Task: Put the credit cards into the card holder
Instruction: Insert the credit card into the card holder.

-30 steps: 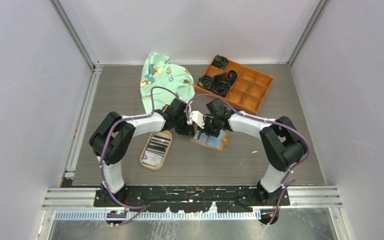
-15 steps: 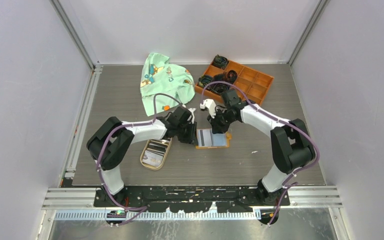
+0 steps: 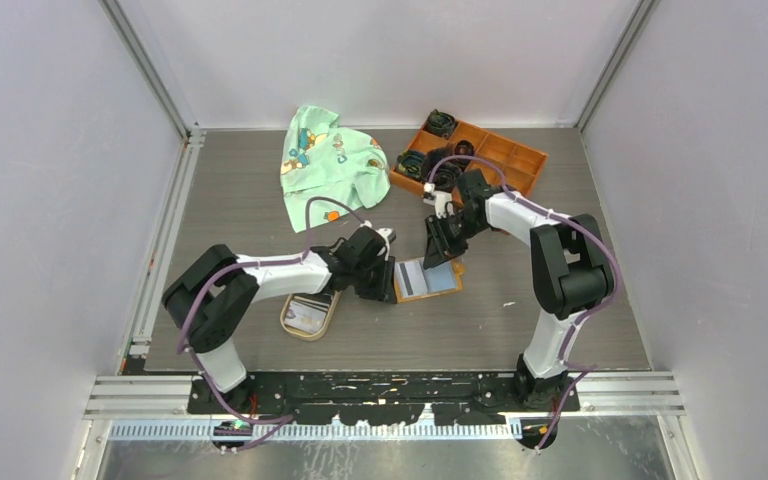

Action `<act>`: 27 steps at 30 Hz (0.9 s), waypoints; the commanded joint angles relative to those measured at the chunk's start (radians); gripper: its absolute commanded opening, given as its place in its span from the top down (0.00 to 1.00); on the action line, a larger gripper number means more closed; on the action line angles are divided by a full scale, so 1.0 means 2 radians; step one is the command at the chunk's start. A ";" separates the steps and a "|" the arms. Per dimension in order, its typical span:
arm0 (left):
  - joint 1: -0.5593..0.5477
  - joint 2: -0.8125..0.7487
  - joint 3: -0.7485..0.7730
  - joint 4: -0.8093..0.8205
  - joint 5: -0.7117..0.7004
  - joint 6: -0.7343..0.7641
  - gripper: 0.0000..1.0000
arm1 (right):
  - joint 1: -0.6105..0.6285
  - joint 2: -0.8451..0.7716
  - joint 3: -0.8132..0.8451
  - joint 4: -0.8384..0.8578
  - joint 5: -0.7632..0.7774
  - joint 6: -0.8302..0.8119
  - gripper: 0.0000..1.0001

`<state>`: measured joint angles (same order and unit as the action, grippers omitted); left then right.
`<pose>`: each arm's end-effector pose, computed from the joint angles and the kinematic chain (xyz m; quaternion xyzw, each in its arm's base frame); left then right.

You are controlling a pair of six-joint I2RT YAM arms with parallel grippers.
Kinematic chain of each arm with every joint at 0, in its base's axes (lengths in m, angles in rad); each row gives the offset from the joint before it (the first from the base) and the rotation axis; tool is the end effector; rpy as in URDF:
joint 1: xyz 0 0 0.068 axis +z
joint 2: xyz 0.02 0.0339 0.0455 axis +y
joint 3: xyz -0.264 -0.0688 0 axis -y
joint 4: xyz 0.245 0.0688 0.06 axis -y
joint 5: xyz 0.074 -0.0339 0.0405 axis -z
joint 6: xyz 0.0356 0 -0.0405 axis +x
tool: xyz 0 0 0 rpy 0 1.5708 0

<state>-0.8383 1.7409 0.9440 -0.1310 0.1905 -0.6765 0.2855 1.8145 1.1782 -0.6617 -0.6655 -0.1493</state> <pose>0.2251 -0.2604 0.1532 0.1063 0.9390 -0.2816 0.1665 0.3238 0.1179 0.1741 -0.2453 0.9047 0.3316 0.1062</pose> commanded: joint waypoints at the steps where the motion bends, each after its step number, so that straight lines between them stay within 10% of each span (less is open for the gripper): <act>1: 0.000 -0.031 -0.013 -0.020 -0.053 0.001 0.70 | 0.006 0.018 0.004 -0.001 -0.042 0.041 0.68; 27: 0.007 0.061 0.029 -0.009 -0.023 0.010 0.74 | 0.043 0.058 0.024 0.006 -0.048 0.070 0.64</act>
<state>-0.8268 1.8019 1.0080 -0.1230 0.1802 -0.6765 0.3622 1.9293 1.1995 -0.6666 -0.6693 -0.0231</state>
